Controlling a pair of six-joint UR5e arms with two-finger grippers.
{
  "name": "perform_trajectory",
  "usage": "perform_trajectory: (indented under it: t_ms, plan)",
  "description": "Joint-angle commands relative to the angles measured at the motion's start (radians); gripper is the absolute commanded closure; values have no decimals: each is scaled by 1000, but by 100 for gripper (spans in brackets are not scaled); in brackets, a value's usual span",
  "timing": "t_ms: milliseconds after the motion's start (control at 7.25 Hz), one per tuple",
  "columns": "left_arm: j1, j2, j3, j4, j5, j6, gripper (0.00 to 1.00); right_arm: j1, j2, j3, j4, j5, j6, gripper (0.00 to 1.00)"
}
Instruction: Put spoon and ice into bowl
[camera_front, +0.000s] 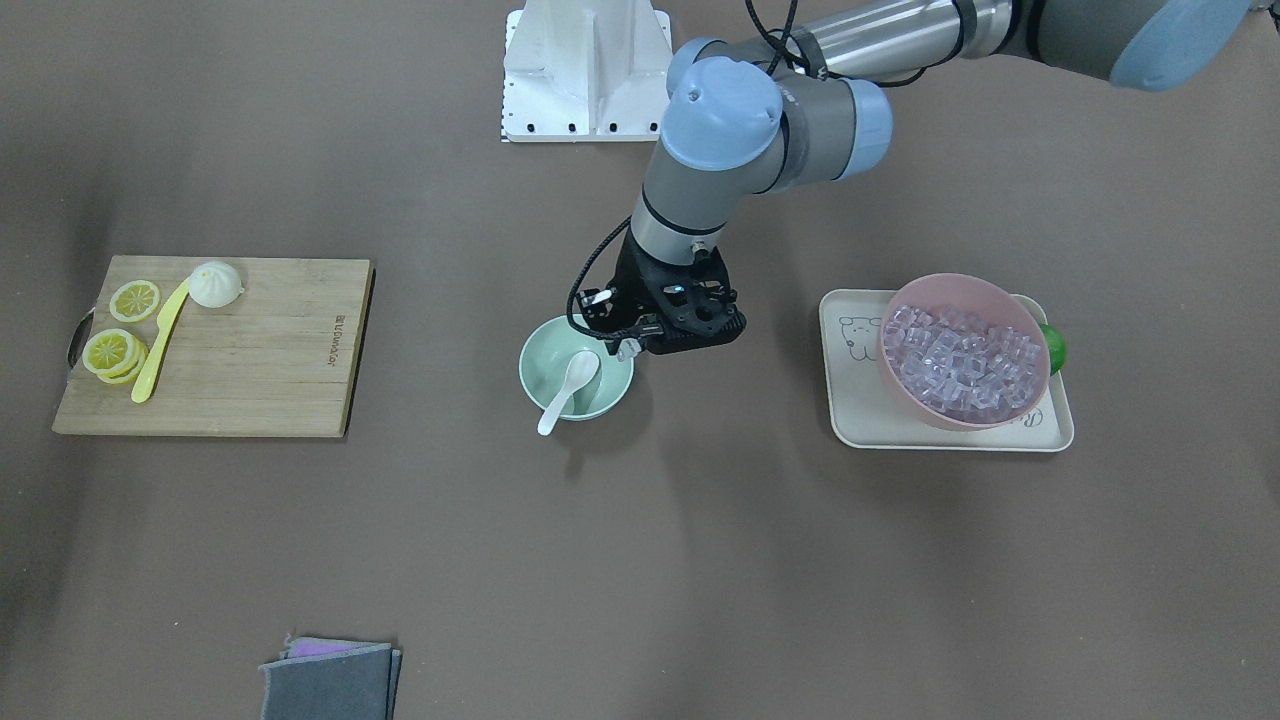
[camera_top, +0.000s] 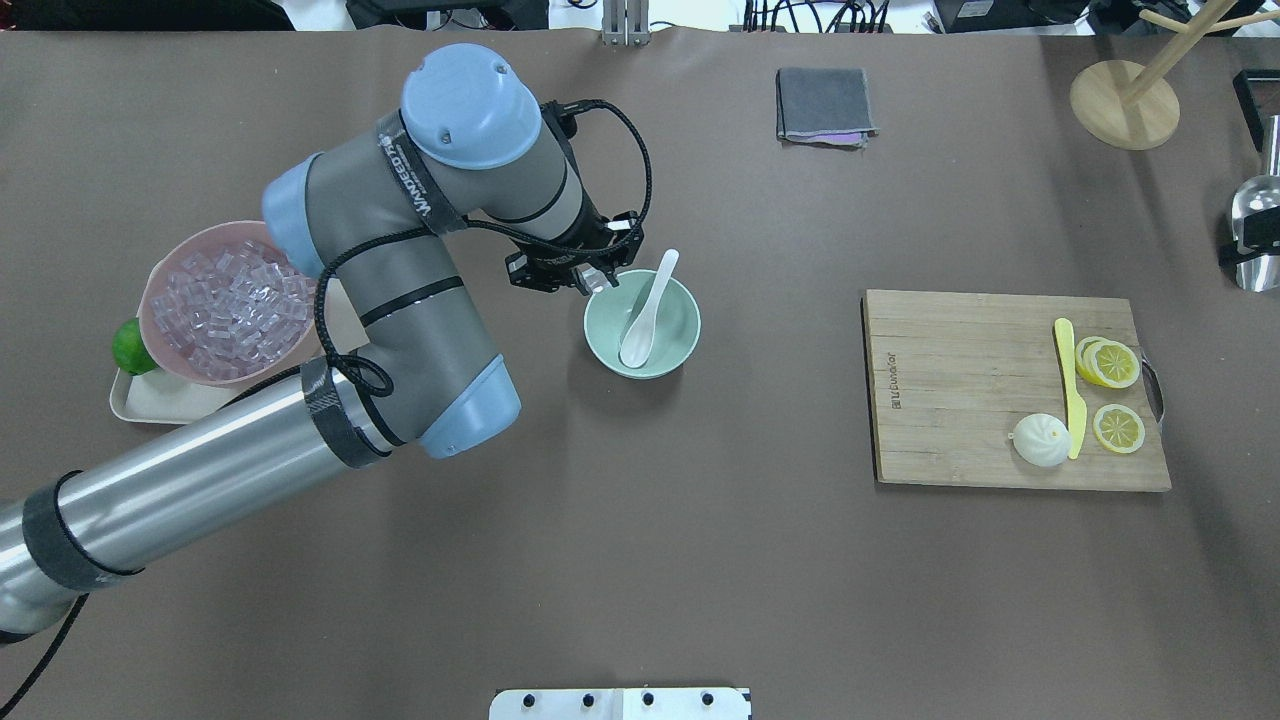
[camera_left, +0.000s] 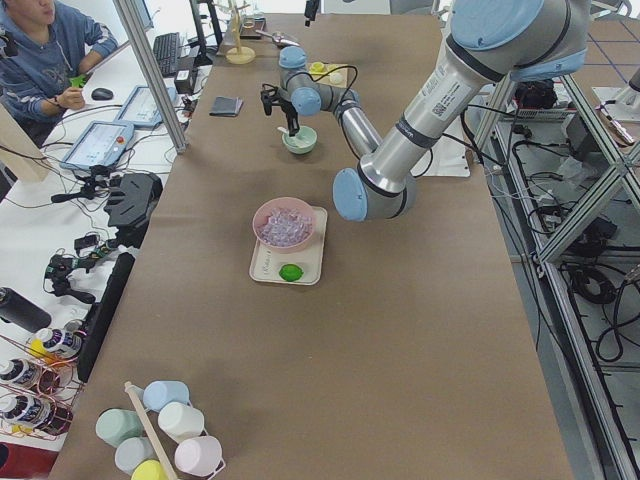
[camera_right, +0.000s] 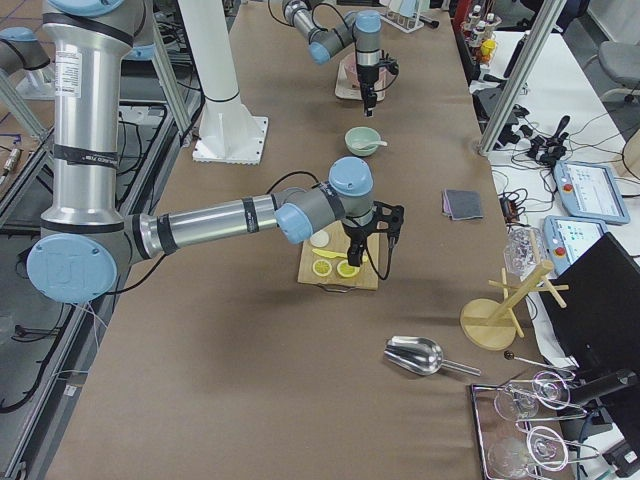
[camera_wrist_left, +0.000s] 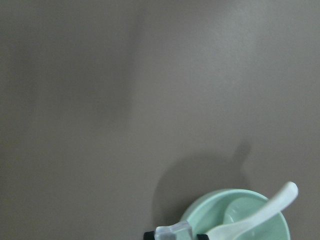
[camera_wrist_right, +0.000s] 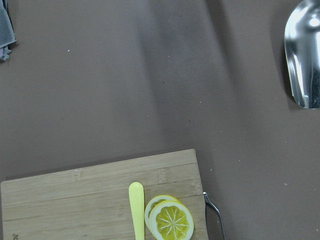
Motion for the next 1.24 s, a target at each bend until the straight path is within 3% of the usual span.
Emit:
perform_trajectory:
  t_ms: [0, 276, 690, 1103]
  plan:
    - [36, -17, 41, -73, 59, 41, 2, 8, -17, 0, 2, 13, -23, 0]
    - [-2, 43, -11, -67, 46, 153, 2, 37, -15, 6, 3, 38, -37, 0]
    - [-165, 355, -207, -47, -32, 494, 2, 76, -28, -26, -2, 34, -243, 0]
    - [-389, 495, -284, 89, -104, 921, 2, 168, 1, -44, -159, 34, -462, 0]
